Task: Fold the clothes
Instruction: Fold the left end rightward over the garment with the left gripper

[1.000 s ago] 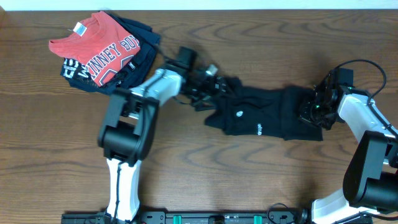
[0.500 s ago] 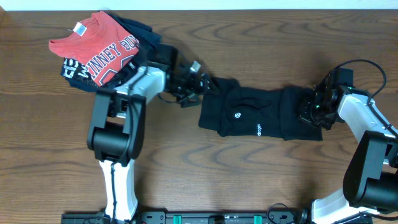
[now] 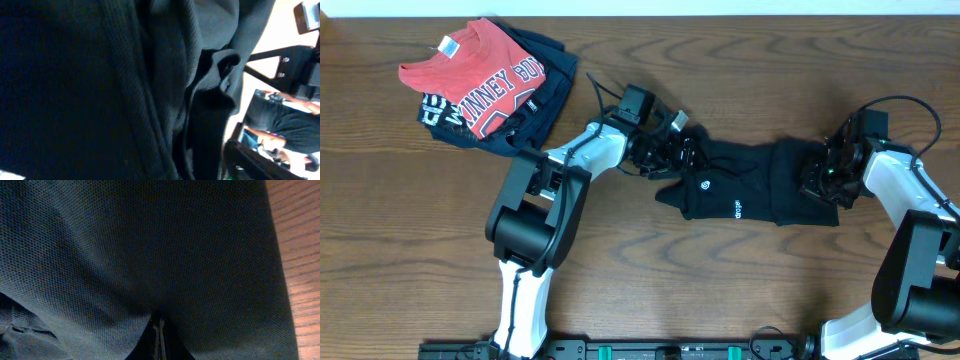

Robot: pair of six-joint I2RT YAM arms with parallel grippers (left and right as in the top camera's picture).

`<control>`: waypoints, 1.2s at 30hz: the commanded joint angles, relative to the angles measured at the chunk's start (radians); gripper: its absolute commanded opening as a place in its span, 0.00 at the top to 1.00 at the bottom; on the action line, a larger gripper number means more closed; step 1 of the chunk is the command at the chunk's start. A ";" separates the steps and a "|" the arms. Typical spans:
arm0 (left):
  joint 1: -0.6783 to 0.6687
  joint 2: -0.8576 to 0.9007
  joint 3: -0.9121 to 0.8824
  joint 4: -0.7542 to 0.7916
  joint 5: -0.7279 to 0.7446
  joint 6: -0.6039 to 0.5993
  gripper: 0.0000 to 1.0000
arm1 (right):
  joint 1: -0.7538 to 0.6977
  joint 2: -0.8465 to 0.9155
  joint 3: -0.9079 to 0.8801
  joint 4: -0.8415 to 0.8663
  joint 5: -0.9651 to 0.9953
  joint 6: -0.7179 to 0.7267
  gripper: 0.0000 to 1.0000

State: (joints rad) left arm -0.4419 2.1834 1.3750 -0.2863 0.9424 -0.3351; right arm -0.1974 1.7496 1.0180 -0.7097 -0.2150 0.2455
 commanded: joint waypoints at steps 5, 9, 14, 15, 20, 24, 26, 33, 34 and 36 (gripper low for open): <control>-0.024 0.096 -0.060 -0.016 -0.142 0.008 0.81 | -0.004 0.008 -0.006 0.000 0.009 0.004 0.98; -0.003 0.062 -0.054 -0.040 -0.140 0.009 0.88 | -0.004 0.008 -0.006 -0.001 0.009 0.004 0.99; 0.054 -0.038 -0.024 -0.180 -0.197 0.082 0.94 | -0.006 -0.021 -0.006 -0.005 0.009 -0.007 0.99; 0.068 -0.066 -0.013 -0.229 -0.238 0.108 0.94 | -0.007 -0.039 -0.006 -0.007 0.009 -0.007 0.99; 0.121 -0.196 0.029 -0.422 -0.442 0.214 0.94 | -0.019 -0.153 -0.006 -0.011 0.001 0.021 0.98; 0.131 -0.286 0.037 -0.483 -0.541 0.230 0.94 | -0.018 -0.234 -0.006 -0.009 0.001 0.024 0.97; 0.119 -0.319 0.045 -0.484 -0.536 0.203 0.94 | -0.018 -0.262 -0.006 -0.008 0.001 0.024 0.97; -0.048 -0.338 0.066 -0.436 -0.536 0.088 0.94 | -0.018 -0.282 -0.006 -0.010 0.002 0.024 0.97; -0.079 -0.338 0.066 -0.418 -0.537 0.069 0.94 | -0.018 -0.282 -0.006 -0.010 0.002 0.024 0.97; -0.144 -0.338 0.066 -0.374 -0.561 0.019 0.94 | -0.018 -0.282 -0.006 -0.009 0.002 0.024 0.97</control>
State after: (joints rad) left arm -0.5098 1.8534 1.4204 -0.6895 0.4091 -0.2340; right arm -0.2127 1.4780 1.0138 -0.7177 -0.2119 0.2565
